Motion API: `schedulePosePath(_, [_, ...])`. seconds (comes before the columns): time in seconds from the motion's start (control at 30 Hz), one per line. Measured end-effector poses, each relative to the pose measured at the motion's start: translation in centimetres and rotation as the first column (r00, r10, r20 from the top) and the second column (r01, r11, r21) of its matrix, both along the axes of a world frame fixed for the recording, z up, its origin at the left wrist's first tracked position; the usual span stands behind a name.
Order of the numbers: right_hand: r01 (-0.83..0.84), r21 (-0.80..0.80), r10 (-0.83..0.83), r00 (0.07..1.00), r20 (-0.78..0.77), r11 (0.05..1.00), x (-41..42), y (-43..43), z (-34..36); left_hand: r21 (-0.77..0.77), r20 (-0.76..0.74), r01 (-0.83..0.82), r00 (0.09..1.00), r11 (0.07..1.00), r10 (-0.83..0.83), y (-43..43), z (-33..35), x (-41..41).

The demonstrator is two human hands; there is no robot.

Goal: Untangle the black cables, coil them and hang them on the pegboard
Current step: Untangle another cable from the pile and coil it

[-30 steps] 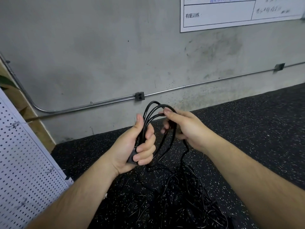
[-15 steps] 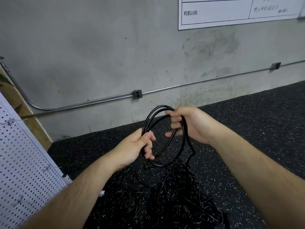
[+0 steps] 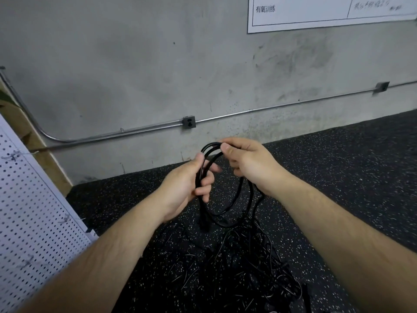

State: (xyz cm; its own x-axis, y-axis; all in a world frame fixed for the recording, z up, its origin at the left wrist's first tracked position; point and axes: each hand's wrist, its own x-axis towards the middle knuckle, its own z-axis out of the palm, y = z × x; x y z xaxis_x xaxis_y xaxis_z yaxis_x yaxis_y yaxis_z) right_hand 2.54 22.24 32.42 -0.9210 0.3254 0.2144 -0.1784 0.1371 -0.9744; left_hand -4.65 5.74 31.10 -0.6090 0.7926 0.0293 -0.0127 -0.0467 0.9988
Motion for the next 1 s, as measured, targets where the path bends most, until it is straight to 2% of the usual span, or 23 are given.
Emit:
schedulePosePath(0.1, [0.048,0.05,-0.047,0.999,-0.007,0.998,-0.2,-0.3,-0.6,-0.019,0.019,-0.036,0.999,0.999,0.036,0.1,0.1,0.1])
schedulePosePath(0.2, [0.053,0.088,-0.055,0.998,0.024,0.995,0.1,-0.1,-1.3,0.11,0.082,-0.121,0.99,0.987,0.112,-0.3,1.1,-0.6])
schedulePosePath(0.3, [-0.041,0.381,-0.036,0.98,0.194,0.924,0.7,0.7,-3.4,0.251,0.188,-0.194,0.971,0.948,0.149,-1.2,2.3,-1.7])
schedulePosePath(0.37, [-0.127,0.461,-0.015,0.956,0.292,0.879,0.9,1.0,-5.1,0.303,0.235,-0.275,0.95,0.912,0.207,-1.9,2.7,-2.8])
schedulePosePath(0.5, [-0.178,0.432,0.01,0.931,0.365,0.884,0.7,1.3,-8.0,0.379,0.315,-0.381,0.91,0.843,0.269,-2.7,2.5,-4.8])
schedulePosePath(0.6, [-0.113,0.214,0.026,0.927,0.374,0.97,-0.1,1.1,-9.5,0.39,0.346,-0.417,0.893,0.821,0.288,-2.8,2.2,-5.4])
schedulePosePath(0.7, [0.003,0.063,-0.028,0.92,0.392,0.998,-0.3,0.5,-9.5,0.4,0.376,-0.455,0.873,0.796,0.31,-2.9,2.3,-5.4])
schedulePosePath(0.73, [0.049,0.088,-0.081,0.912,0.402,0.995,-0.3,0.5,-9.2,0.401,0.386,-0.473,0.864,0.785,0.323,-3.0,2.4,-5.5])
schedulePosePath(0.8, [0.104,0.247,-0.2,0.893,0.403,0.963,0.1,1.4,-8.9,0.417,0.433,-0.519,0.835,0.747,0.339,-3.5,2.8,-5.9])
schedulePosePath(0.87, [0.045,0.46,-0.252,0.881,0.4,0.887,1.0,3.4,-8.9,0.456,0.489,-0.562,0.806,0.69,0.333,-4.4,3.6,-6.5])
schedulePosePath(0.9, [-0.007,0.51,-0.224,0.892,0.392,0.86,1.6,4.2,-9.0,0.475,0.502,-0.573,0.8,0.667,0.329,-5.0,3.9,-6.8])
schedulePosePath(1.0, [-0.016,0.475,-0.133,0.951,0.278,0.88,2.9,5.2,-8.6,0.476,0.461,-0.576,0.807,0.665,0.37,-6.1,4.1,-7.5])
